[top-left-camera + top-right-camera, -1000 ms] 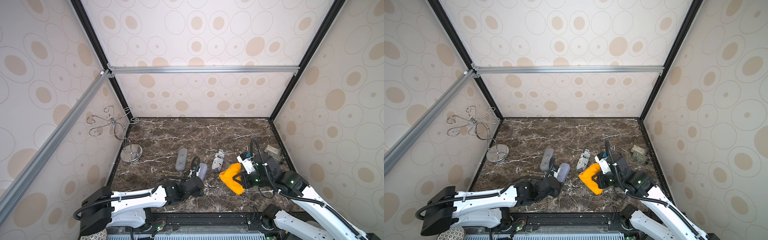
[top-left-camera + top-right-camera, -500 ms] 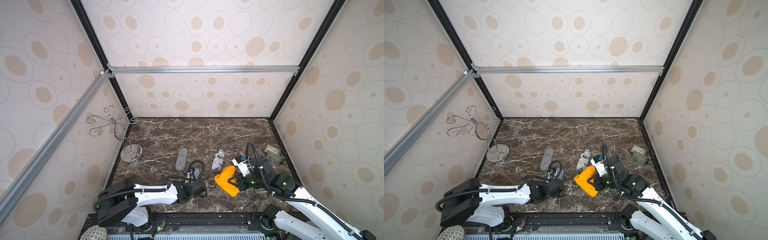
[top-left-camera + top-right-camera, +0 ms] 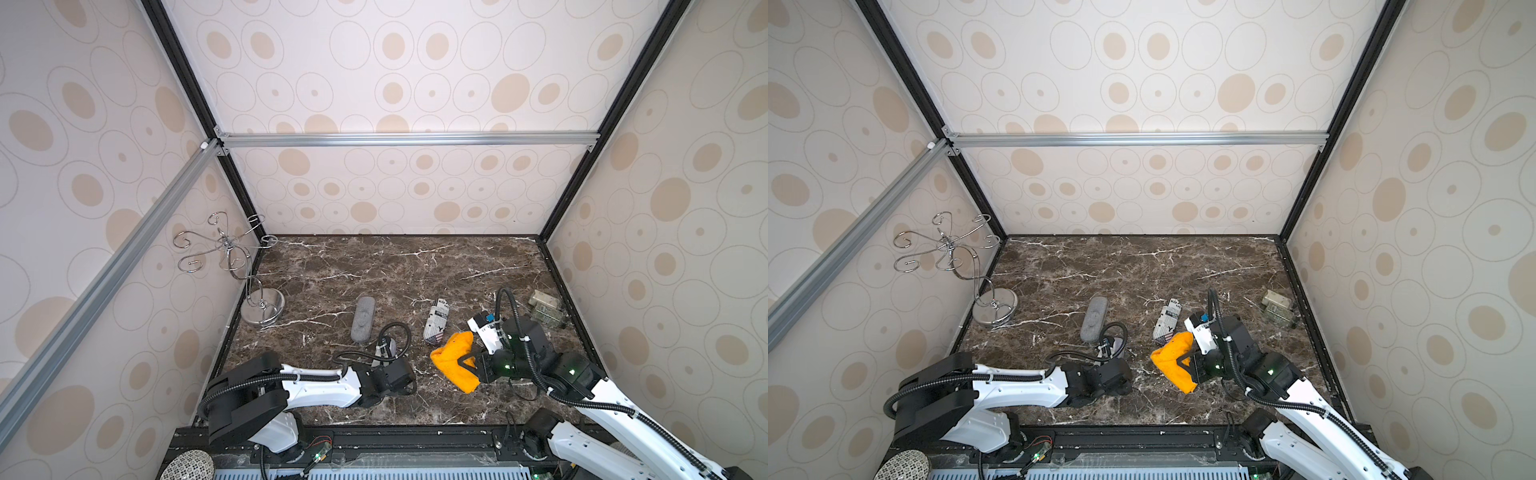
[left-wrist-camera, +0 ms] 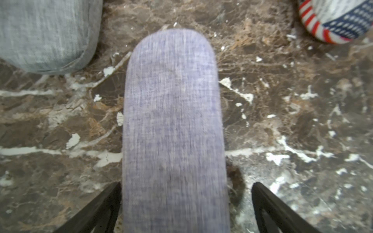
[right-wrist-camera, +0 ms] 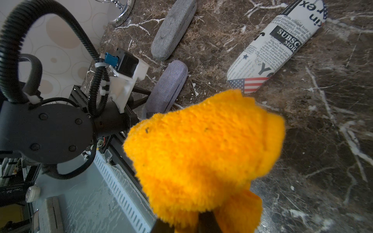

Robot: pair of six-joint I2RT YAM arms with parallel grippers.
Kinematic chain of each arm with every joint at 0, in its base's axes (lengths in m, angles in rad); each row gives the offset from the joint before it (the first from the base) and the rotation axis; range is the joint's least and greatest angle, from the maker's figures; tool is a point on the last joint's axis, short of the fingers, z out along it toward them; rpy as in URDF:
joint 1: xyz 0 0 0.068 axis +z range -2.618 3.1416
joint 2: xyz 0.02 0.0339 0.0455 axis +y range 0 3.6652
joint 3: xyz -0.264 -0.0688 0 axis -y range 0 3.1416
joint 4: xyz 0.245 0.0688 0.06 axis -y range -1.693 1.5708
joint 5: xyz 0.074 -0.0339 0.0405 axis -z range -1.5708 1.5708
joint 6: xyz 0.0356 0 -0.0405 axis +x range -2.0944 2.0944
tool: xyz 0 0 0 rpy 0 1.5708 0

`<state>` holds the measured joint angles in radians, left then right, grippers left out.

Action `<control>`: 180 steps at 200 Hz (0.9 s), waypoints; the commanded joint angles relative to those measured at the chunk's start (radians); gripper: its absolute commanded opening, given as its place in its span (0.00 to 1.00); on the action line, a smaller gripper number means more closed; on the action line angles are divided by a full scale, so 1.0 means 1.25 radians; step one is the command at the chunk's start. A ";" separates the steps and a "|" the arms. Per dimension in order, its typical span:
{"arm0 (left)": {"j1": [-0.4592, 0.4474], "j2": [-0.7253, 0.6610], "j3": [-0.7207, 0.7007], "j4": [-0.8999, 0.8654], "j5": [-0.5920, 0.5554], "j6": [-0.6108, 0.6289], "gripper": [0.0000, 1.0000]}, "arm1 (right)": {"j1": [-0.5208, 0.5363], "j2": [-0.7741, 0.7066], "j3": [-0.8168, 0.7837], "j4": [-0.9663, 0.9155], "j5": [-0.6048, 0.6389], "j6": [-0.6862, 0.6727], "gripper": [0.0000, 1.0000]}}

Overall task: Wipe the eyeglass case
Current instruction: Place the eyeglass case at the center of the board.

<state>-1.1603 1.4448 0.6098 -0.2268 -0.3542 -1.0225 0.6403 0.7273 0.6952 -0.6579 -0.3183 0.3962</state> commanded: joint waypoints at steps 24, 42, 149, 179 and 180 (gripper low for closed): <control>-0.009 -0.047 0.005 -0.057 0.126 0.013 1.00 | 0.003 -0.006 -0.010 0.002 0.012 0.003 0.00; -0.026 -0.051 0.012 -0.068 0.168 0.006 1.00 | 0.002 -0.009 -0.012 0.001 0.015 0.007 0.00; -0.024 0.086 0.149 0.031 0.237 0.071 0.99 | 0.002 -0.057 -0.022 -0.039 0.039 0.017 0.00; 0.002 0.116 0.190 0.048 0.232 0.114 0.98 | 0.003 -0.061 -0.024 -0.043 0.046 0.020 0.00; 0.002 0.117 0.192 0.047 0.232 0.116 0.98 | 0.003 -0.061 -0.025 -0.043 0.046 0.020 0.00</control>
<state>-1.1816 1.5684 0.7837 -0.1841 -0.0467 -0.9451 0.6403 0.6601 0.6762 -0.6971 -0.2756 0.4095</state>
